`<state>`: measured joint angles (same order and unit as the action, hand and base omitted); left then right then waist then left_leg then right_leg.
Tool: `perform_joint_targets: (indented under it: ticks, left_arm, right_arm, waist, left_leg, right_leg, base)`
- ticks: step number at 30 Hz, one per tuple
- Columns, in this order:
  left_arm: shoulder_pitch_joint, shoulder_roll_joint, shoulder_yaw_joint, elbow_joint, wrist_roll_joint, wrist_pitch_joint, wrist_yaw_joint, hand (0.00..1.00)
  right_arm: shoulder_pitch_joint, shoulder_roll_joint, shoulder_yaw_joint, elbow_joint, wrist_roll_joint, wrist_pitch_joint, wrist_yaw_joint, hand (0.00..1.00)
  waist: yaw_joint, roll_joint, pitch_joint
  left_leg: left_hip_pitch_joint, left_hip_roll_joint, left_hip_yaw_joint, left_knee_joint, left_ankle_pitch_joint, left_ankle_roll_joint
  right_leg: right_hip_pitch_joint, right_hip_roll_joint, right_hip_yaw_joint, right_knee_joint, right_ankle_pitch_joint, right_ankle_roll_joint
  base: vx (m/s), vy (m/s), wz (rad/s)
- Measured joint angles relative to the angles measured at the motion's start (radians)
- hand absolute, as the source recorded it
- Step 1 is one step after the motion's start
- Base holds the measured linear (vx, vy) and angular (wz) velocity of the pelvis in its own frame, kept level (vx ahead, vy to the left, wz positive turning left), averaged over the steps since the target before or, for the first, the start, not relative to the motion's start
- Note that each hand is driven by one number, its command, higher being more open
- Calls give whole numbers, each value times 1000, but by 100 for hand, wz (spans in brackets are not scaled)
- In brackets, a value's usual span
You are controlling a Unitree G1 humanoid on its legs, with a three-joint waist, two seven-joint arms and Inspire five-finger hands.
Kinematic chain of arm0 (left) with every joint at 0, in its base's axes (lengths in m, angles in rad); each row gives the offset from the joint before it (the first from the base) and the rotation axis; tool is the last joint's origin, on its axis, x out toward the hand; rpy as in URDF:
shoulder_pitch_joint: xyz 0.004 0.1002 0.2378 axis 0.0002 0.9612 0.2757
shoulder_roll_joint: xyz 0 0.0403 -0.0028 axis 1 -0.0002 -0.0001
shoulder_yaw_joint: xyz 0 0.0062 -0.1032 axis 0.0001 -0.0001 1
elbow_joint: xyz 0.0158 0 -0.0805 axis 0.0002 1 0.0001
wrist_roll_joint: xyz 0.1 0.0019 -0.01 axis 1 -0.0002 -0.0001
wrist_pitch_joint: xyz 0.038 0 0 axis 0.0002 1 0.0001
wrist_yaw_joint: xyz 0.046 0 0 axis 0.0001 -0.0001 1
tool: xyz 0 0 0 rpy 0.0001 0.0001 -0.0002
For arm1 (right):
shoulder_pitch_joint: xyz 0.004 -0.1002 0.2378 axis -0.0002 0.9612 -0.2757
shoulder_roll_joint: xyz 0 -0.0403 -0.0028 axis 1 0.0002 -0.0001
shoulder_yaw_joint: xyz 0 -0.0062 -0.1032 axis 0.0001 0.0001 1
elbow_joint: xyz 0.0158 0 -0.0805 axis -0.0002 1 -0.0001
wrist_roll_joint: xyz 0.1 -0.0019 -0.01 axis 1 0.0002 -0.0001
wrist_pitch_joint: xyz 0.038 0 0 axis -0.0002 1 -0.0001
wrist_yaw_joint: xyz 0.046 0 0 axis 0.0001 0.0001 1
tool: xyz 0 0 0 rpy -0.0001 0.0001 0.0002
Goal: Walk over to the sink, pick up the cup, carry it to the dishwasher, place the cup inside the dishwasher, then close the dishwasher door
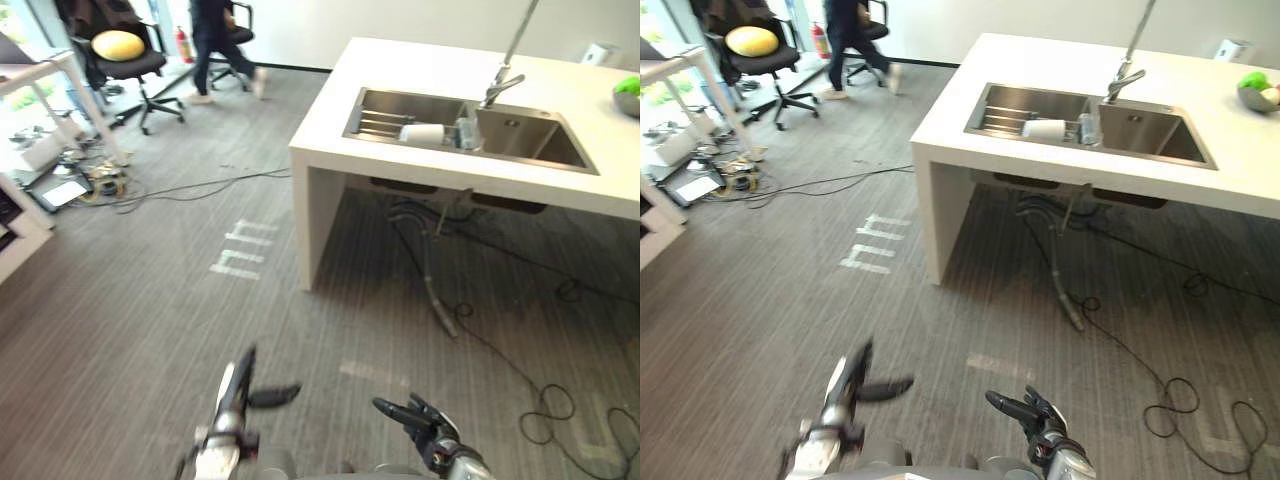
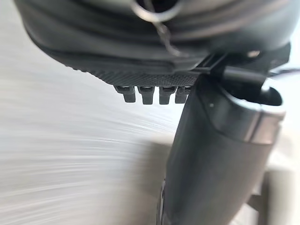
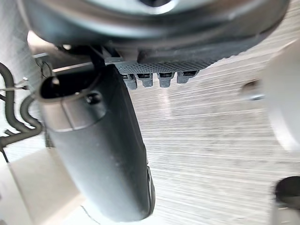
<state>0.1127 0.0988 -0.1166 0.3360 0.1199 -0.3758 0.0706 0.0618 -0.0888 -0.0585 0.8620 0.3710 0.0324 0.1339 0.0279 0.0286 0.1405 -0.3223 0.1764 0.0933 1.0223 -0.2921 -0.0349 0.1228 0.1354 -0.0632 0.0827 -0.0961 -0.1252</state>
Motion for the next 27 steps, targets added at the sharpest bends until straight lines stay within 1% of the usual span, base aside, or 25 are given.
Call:
perform_joint_targets:
  ticks: [1, 3, 4, 5, 6, 7, 9, 10, 11, 12, 13, 14, 15, 16, 17, 18, 19, 20, 21, 22, 23, 24, 25, 26, 27]
  left_arm:
    - [-50, -1, -23, -101, 28, -53, 17, 100]
    - [-118, -3, -55, -228, 84, -131, 54, 100]
    - [-148, -9, -79, -308, 129, -170, 91, 100]
    - [-167, -8, -101, -396, 186, -207, 134, 100]
    - [-171, -7, -114, -437, 207, -225, 152, 100]
    - [-173, 7, -133, -514, 251, -258, 192, 100]
    - [-172, 24, -154, -624, 320, -275, 245, 100]
    - [-182, 45, -159, -675, 344, -272, 259, 100]
    - [-199, 71, -164, -695, 352, -267, 262, 100]
    - [-204, 83, -166, -696, 351, -264, 264, 100]
    - [-204, 99, -167, -697, 350, -255, 265, 100]
    - [-205, 116, -170, -707, 335, -232, 253, 100]
    - [-205, 120, -175, -733, 314, -214, 245, 100]
    - [-206, 117, -175, -736, 303, -212, 244, 100]
    - [-213, 102, -192, -739, 260, -194, 243, 100]
    - [-230, 88, -226, -725, 249, -167, 247, 100]
    - [-245, 86, -245, -715, 250, -152, 250, 100]
    - [-280, 86, -278, -686, 251, -125, 251, 100]
    - [-297, 86, -293, -673, 253, -106, 246, 100]
    - [-321, 88, -307, -665, 251, -54, 233, 100]
    - [-335, 87, -303, -645, 241, -31, 231, 100]
    - [-335, 87, -299, -638, 227, -21, 233, 100]
    - [-331, 87, -281, -620, 209, -3, 235, 100]
    - [-307, 51, -274, -584, 206, 10, 236, 100]
    - [-302, 35, -274, -567, 207, 23, 234, 100]
  right_arm:
    - [-7, -5, 9, -24, -2, 8, -7, 100]
    - [-12, -12, 31, -39, -9, 10, -8, 100]
    - [-9, -20, 42, -31, -20, 14, -8, 100]
    - [2, -25, 45, -22, -36, 21, -9, 100]
    - [13, -24, 48, -21, -50, 24, -11, 100]
    - [34, -14, 48, -13, -67, 24, -15, 100]
    - [52, 5, 49, -7, -101, 24, -19, 100]
    - [60, 20, 46, 1, -103, 25, -24, 100]
    - [70, 38, 43, 15, -103, 32, -35, 100]
    - [74, 47, 41, 24, -103, 36, -41, 100]
    - [80, 60, 36, 32, -103, 41, -48, 100]
    - [83, 77, 23, 41, -103, 40, -55, 100]
    - [83, 81, 14, 40, -102, 35, -58, 100]
    - [80, 80, 14, 39, -102, 32, -57, 100]
    - [73, 74, 13, 27, -102, 13, -55, 100]
    - [69, 72, 12, 12, -101, -5, -56, 100]
    - [64, 74, 8, 12, -99, -11, -61, 100]
    - [54, 82, -3, 10, -89, -17, -71, 100]
    - [51, 88, -10, 6, -84, -17, -75, 100]
    - [43, 100, -31, -1, -81, -16, -83, 100]
    - [43, 106, -39, -7, -85, -13, -85, 100]
    - [47, 109, -36, -10, -92, -12, -84, 100]
    - [65, 118, -29, -26, -140, -8, -70, 100]
    - [63, 93, -10, -30, -183, 9, -54, 100]
    - [62, 79, -4, -36, -201, 21, -49, 100]
  waist:
    - [2, -5, 7]
    - [-1, -18, 18]
    - [-2, -12, 20]
    - [-1, 8, 12]
    - [2, 17, 5]
    - [18, 6, -9]
    - [35, -17, -34]
    - [36, -33, -40]
    - [24, -60, -40]
    - [24, -70, -42]
    - [26, -87, -51]
    - [26, -111, -70]
    - [21, -122, -75]
    - [21, -126, -77]
    - [15, -125, -80]
    - [0, -114, -80]
    - [-7, -114, -80]
    - [-20, -112, -81]
    - [-25, -110, -80]
    - [-35, -106, -78]
    - [-40, -105, -78]
    - [-41, -107, -79]
    - [-42, -128, -92]
    - [-38, -60, -108]
    - [-35, -30, -107]
  left_leg:
    - [-36, -6, 68, -149, 0, 5]
    - [-49, -52, 154, -437, 67, -10]
    - [-48, -82, 170, -630, 154, -18]
    - [-44, -92, 162, -760, 201, -19]
    - [-42, -92, 160, -794, 207, -14]
    - [-30, -102, 149, -773, 320, 23]
    - [-26, -134, 133, -759, 364, 78]
    - [-15, -147, 128, -738, 361, 122]
    - [18, -160, 128, -703, 317, 120]
    - [41, -159, 130, -687, 288, 119]
    - [86, -157, 137, -683, 250, 115]
    - [172, -161, 142, -719, 206, 103]
    - [244, -168, 158, -761, 179, 99]
    - [259, -170, 164, -765, 170, 97]
    - [330, -165, 182, -780, 135, 92]
    - [396, -146, 184, -803, 118, 79]
    - [425, -136, 181, -817, 114, 72]
    - [474, -114, 173, -847, 113, 62]
    - [492, -102, 171, -860, 112, 56]
    - [526, -80, 164, -880, 103, 26]
    - [548, -67, 159, -880, 80, -11]
    - [562, -65, 156, -877, 64, -30]
    - [579, -77, 138, -855, 26, -60]
    - [582, -30, 133, -825, -6, -83]
    - [576, -3, 134, -811, -8, -87]
  right_leg:
    - [38, -18, 32, -32, -2, 1]
    - [101, -70, 70, -62, -37, 28]
    - [141, -87, 92, -69, -74, 43]
    - [182, -87, 114, -67, -122, 54]
    - [207, -85, 125, -64, -147, 58]
    - [236, -105, 157, -36, -200, 66]
    - [185, -137, 186, 77, -215, 80]
    - [151, -145, 188, 179, -204, 97]
    - [141, -154, 182, 278, -171, 145]
    - [135, -153, 174, 336, -139, 162]
    - [109, -152, 148, 434, -70, 184]
    - [24, -184, 79, 647, 119, 300]
    - [-90, -256, 14, 887, 172, 274]
    - [-120, -276, 2, 940, 156, 250]
    - [-225, -337, -36, 1100, 88, 163]
    - [-302, -361, -67, 1132, 31, 147]
    - [-334, -368, -83, 1111, 3, 151]
    - [-388, -379, -120, 1005, -47, 152]
    - [-407, -383, -140, 927, -58, 154]
    - [-418, -379, -175, 712, -55, 152]
    - [-411, -367, -187, 487, -18, 144]
    - [-403, -362, -180, 379, 36, 131]
    - [-395, -356, -137, 256, 226, 110]
    - [-369, -320, -130, 257, 163, 178]
    - [-354, -297, -139, 241, 159, 172]
  base:
    - [599, 80, -80]
    - [461, 115, -66]
    - [548, 195, -51]
    - [677, 248, -49]
    - [652, 254, -58]
    - [686, 261, -58]
    - [753, 282, -57]
    - [831, 279, -15]
    - [698, 226, 0]
    - [563, 135, -1]
    - [612, 138, -26]
    - [808, 163, -41]
    - [533, 103, -40]
    - [376, 41, -49]
    - [358, 18, -31]
    - [444, 19, -18]
    - [440, -12, 20]
    - [353, -33, 29]
    - [549, -132, 43]
    - [557, -219, 42]
    - [560, -260, 37]
    - [483, -288, 32]
    - [504, -294, 19]
    - [495, -272, 15]
    - [441, -237, 5]
